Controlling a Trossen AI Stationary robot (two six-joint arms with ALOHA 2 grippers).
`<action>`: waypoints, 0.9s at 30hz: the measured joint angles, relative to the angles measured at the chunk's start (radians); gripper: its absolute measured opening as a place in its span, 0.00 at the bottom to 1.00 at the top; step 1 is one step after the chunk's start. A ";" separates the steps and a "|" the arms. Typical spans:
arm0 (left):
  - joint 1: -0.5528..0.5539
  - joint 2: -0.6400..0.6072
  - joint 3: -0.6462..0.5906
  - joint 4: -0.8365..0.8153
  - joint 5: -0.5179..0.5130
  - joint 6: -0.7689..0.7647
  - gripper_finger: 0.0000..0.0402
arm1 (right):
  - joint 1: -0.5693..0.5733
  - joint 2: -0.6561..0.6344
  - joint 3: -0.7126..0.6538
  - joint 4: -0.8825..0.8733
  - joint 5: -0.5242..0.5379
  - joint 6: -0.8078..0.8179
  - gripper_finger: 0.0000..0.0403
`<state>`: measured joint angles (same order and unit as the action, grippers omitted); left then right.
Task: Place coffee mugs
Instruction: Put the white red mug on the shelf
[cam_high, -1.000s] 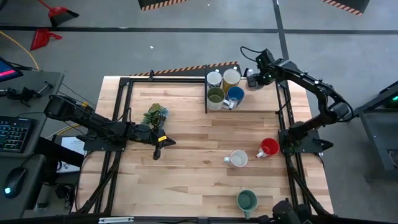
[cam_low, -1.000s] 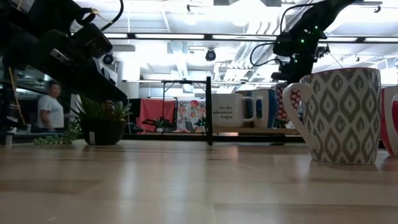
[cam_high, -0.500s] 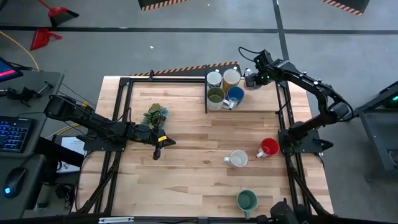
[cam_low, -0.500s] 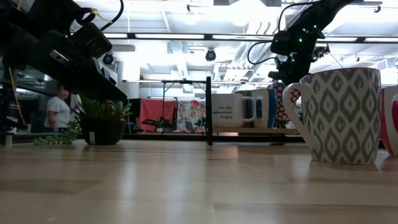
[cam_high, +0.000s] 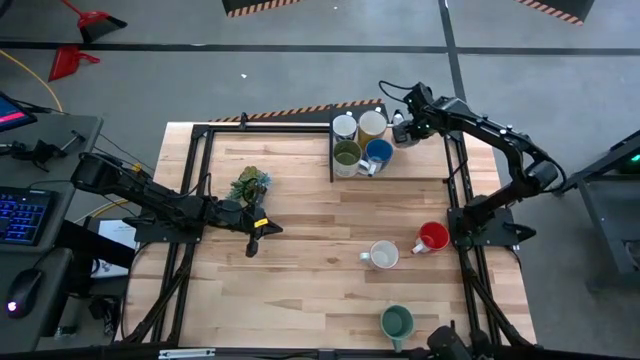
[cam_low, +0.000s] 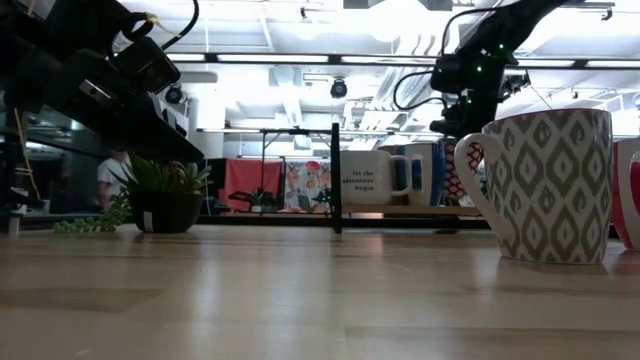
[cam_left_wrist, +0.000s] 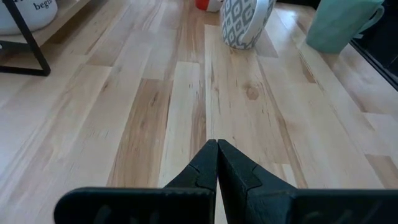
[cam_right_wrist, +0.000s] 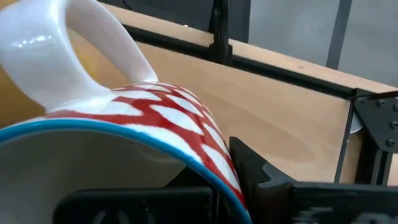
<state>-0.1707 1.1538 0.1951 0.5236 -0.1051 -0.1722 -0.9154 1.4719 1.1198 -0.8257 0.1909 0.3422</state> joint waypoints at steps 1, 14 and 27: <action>0.000 0.000 0.000 0.000 0.000 0.000 0.00 | 0.000 0.000 0.000 -0.004 0.000 0.000 0.00; 0.000 0.000 0.000 0.000 0.002 0.000 0.00 | 0.026 0.002 -0.031 -0.016 0.007 0.019 0.00; 0.000 0.000 0.000 -0.002 0.002 -0.009 0.00 | 0.020 0.002 -0.032 -0.016 -0.019 0.062 0.00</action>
<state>-0.1707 1.1538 0.1951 0.5213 -0.1032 -0.1814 -0.8955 1.4738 1.0882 -0.8421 0.1722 0.4046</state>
